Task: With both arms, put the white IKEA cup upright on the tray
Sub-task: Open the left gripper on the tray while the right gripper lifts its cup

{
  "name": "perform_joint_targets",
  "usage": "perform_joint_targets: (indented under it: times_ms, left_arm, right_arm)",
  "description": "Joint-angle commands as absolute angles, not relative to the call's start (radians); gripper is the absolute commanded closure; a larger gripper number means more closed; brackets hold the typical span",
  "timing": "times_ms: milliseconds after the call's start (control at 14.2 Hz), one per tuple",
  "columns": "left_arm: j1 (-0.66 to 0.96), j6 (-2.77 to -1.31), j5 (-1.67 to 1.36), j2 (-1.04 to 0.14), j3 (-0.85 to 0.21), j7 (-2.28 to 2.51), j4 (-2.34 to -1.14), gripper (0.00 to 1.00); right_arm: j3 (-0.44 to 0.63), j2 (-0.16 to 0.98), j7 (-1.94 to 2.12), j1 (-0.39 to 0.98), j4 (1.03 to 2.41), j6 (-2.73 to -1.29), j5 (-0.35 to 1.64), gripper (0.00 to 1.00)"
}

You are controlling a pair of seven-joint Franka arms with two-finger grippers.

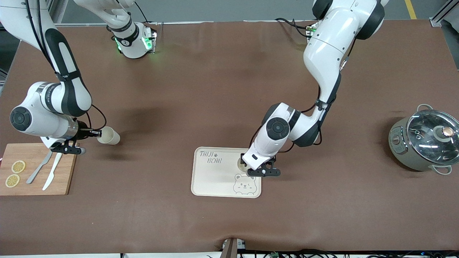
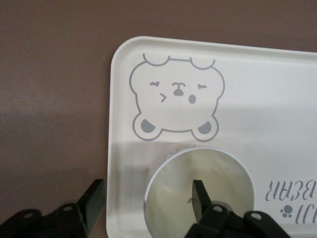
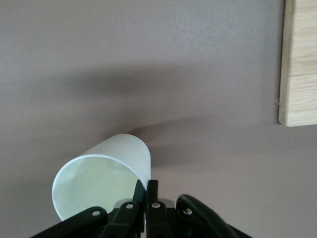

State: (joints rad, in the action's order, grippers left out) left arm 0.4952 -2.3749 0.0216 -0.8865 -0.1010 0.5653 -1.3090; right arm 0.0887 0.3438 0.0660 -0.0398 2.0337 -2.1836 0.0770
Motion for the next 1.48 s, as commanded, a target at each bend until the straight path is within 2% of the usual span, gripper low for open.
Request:
perform_joint_targets:
  times_ms: [0, 141, 565, 919, 1413]
  left_arm:
    - [0.503, -2.372, 0.041, -0.885, -0.091, 0.575, -1.296, 0.0]
    - [0.503, -2.37, 0.043, -0.884, -0.091, 0.575, -1.296, 0.0]
    - [0.497, -2.349, 0.044, -0.861, -0.089, 0.571, -1.296, 0.0]
    - [0.482, -2.212, 0.045, -0.796, -0.083, 0.546, -1.295, 0.0]
    - [0.333, -1.975, 0.045, -0.634, -0.087, 0.307, -1.301, 0.0]
  right_arm:
    - [0.091, 0.327, 0.046, -0.029, 2.002, -2.117, 0.094, 1.0]
    - [0.091, 0.328, 0.003, -0.015, 1.965, -2.062, 0.094, 1.0]
    - [0.091, 0.33, -0.129, 0.052, 1.905, -2.011, 0.094, 1.0]
    - [0.091, 0.33, -0.238, 0.098, 1.867, -1.962, 0.146, 1.0]
    - [0.089, 0.342, -0.505, 0.221, 1.763, -1.951, 0.15, 1.0]
